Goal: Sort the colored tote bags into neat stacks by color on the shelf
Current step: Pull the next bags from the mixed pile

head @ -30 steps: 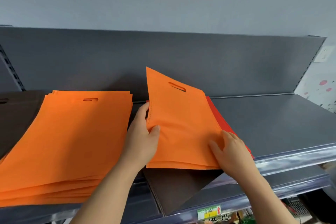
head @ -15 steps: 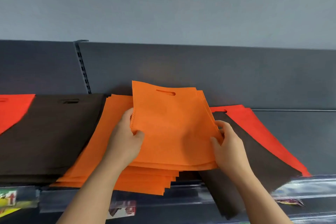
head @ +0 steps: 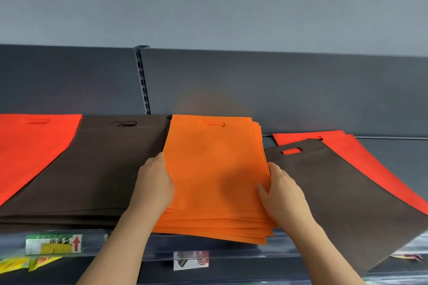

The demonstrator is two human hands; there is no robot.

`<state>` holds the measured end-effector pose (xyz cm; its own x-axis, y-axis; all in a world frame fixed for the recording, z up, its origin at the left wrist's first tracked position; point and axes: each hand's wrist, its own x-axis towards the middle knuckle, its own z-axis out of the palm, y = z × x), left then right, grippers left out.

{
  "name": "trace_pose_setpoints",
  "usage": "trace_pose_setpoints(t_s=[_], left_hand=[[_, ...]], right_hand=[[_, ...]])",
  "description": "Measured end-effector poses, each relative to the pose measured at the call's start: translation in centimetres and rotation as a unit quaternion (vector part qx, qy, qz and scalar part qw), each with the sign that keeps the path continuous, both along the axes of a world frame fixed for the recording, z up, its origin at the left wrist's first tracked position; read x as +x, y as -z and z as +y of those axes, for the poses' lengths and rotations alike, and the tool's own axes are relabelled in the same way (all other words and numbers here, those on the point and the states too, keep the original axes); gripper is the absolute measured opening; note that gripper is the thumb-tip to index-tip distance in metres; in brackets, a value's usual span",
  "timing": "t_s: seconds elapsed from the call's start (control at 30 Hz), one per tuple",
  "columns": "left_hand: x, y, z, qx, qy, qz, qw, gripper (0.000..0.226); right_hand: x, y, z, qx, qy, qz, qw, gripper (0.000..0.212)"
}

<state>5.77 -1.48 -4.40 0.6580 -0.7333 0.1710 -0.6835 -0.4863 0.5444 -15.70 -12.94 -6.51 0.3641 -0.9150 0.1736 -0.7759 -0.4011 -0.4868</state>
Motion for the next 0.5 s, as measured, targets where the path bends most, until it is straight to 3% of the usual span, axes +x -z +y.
trace_pose_setpoints(t_s=[0.2,0.33,0.5], left_hand=[[-1.0,-0.2,0.5,0.059,0.015,-0.160,0.985,0.043],[-4.4,-0.9,-0.3,0.018,0.062,-0.165,0.984,0.045],[-11.6,-0.9,-2.2,-0.028,0.146,-0.152,0.977,0.031]], right_hand=[[-1.4,-0.6,1.0,-0.049,0.002,0.060,0.997,0.030],[-5.0,-0.8,0.4,-0.061,0.018,0.078,0.995,0.035],[-11.9,-0.3,-2.8,-0.059,0.051,0.148,0.986,0.028]])
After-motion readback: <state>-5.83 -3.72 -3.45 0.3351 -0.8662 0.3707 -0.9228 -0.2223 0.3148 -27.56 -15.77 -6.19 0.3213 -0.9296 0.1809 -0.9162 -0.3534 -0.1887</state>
